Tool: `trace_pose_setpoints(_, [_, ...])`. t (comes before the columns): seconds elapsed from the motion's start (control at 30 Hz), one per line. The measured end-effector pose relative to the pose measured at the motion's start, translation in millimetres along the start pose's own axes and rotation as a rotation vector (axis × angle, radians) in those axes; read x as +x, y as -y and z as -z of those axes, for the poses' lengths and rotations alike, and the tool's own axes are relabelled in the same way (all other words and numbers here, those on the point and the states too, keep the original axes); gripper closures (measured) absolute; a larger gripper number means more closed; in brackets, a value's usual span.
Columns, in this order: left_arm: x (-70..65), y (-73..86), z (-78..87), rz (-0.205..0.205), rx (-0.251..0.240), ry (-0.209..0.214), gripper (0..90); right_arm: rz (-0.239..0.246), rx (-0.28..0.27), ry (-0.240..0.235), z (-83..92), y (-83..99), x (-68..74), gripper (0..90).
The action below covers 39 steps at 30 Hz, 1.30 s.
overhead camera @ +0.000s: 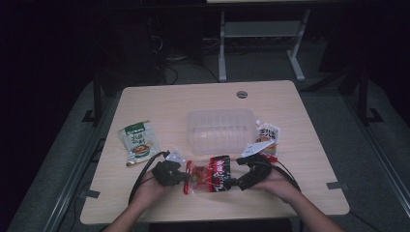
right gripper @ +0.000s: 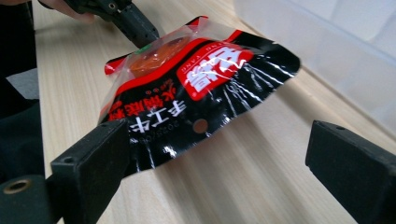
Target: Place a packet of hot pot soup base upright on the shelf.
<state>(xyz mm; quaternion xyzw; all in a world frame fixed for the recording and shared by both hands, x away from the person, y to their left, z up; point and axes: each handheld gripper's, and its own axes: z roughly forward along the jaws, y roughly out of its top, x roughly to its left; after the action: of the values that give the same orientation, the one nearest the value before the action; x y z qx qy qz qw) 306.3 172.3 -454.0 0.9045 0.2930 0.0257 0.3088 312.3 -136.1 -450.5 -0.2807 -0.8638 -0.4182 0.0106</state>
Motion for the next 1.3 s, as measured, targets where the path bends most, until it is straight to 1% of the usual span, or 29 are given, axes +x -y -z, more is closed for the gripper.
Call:
trace_pose_setpoints(0.17, [-0.1,0.0,-0.1,0.005,-0.002,0.0,89.9,-0.015,0.002,-0.041,-6.9,-0.9,0.1,12.3])
trace_pose_setpoints(0.2, [-0.5,0.1,-0.3,0.014,-0.007,-0.001,89.9,-0.023,0.001,-0.055,-9.1,-1.0,0.3,13.5])
trace_pose_setpoints(0.23, [-0.5,0.1,-0.3,0.014,-0.007,-0.001,89.9,-0.023,0.001,-0.055,-9.1,-1.0,0.3,13.5])
trace_pose_setpoints(0.3, [-0.6,0.2,-0.4,0.014,-0.008,-0.001,89.9,-0.03,0.002,-0.07,-11.0,-1.3,-0.2,15.5])
trace_pose_setpoints(0.33, [-0.8,0.3,-0.5,0.017,-0.01,-0.002,89.9,-0.04,0.002,-0.081,-12.3,-1.8,0.2,19.1])
trace_pose_setpoints(0.37, [-0.8,0.3,-0.5,0.017,-0.01,-0.002,89.9,-0.04,0.002,-0.081,-12.3,-1.8,0.2,19.1])
trace_pose_setpoints(0.4, [-0.2,1.0,-0.5,0.017,-0.012,0.0,90.0,-0.042,0.0,-0.096,-14.5,-2.9,0.7,22.6])
trace_pose_setpoints(0.43, [-0.2,1.0,-0.5,0.017,-0.012,0.0,89.9,-0.042,0.0,-0.096,-14.5,-2.9,0.7,22.6])
trace_pose_setpoints(0.47, [-0.2,1.1,-0.4,0.017,-0.012,-0.001,90.0,-0.043,-0.001,-0.108,-17.2,-5.0,2.7,25.6])
trace_pose_setpoints(0.5, [-0.3,1.3,-0.6,0.018,-0.015,-0.001,90.0,-0.043,-0.001,-0.108,-17.2,-5.0,2.7,25.6])
trace_pose_setpoints(0.53, [-0.5,1.3,-0.8,0.02,-0.016,0.0,89.9,-0.046,-0.008,-0.109,-19.4,-7.3,4.5,31.7])
trace_pose_setpoints(0.57, [-0.9,1.4,-1.0,0.022,-0.018,-0.001,89.9,-0.046,-0.008,-0.109,-19.4,-7.3,4.5,31.7])
trace_pose_setpoints(0.6, [-1.0,1.2,-0.9,0.021,-0.017,-0.002,89.9,-0.035,-0.018,-0.11,-21.0,-9.2,4.5,39.2])
trace_pose_setpoints(0.63, [-1.0,1.4,-1.0,0.021,-0.018,-0.002,89.9,-0.035,-0.018,-0.11,-21.0,-9.2,4.5,39.2])
trace_pose_setpoints(0.73, [-1.0,1.5,-0.9,0.02,-0.019,-0.003,90.0,-0.025,-0.03,-0.106,-20.0,-11.6,5.6,53.1])
trace_pose_setpoints(0.77, [-1.0,1.5,-0.9,0.02,-0.019,-0.003,89.9,-0.025,-0.03,-0.106,-20.0,-11.6,5.6,53.1])
trace_pose_setpoints(0.8, [-1.1,1.6,-0.9,0.024,-0.019,-0.002,89.9,-0.017,-0.026,-0.115,-19.7,-11.5,5.4,59.1])
trace_pose_setpoints(0.83, [-1.1,1.6,-0.9,0.024,-0.019,-0.002,90.0,-0.017,-0.026,-0.115,-19.7,-11.5,5.4,59.1])
trace_pose_setpoints(0.87, [-1.1,1.6,-0.9,0.024,-0.02,-0.003,90.0,-0.011,-0.022,-0.119,-19.9,-11.6,5.6,61.8])
trace_pose_setpoints(0.9, [-1.3,1.7,-0.9,0.025,-0.02,-0.004,90.0,-0.009,-0.019,-0.122,-20.1,-11.7,6.4,64.7])
trace_pose_setpoints(0.93, [-1.2,1.9,-0.9,0.025,-0.021,-0.003,89.9,0.001,-0.017,-0.129,-21.5,-13.4,6.8,70.8])
trace_pose_setpoints(0.97, [-1.2,1.9,-0.9,0.025,-0.021,-0.003,90.0,0.001,-0.017,-0.129,-21.5,-13.4,6.8,70.8])
trace_pose_setpoints(1.03, [-1.0,1.9,-0.9,0.033,-0.024,0.002,90.0,0.031,-0.007,-0.134,-23.1,-17.4,7.8,78.6])
trace_pose_setpoints(1.13, [-0.7,2.0,-0.7,0.035,-0.023,0.003,90.0,0.054,-0.004,-0.143,-24.4,-21.3,7.6,84.9])
trace_pose_setpoints(1.27, [-0.5,2.2,-0.7,0.039,-0.026,0.005,90.0,0.078,-0.008,-0.157,-25.4,-22.9,6.4,88.6])
trace_pose_setpoints(1.3, [0.6,2.8,-0.5,0.048,-0.027,0.016,90.0,0.082,-0.01,-0.157,-25.4,-22.8,6.2,88.9])
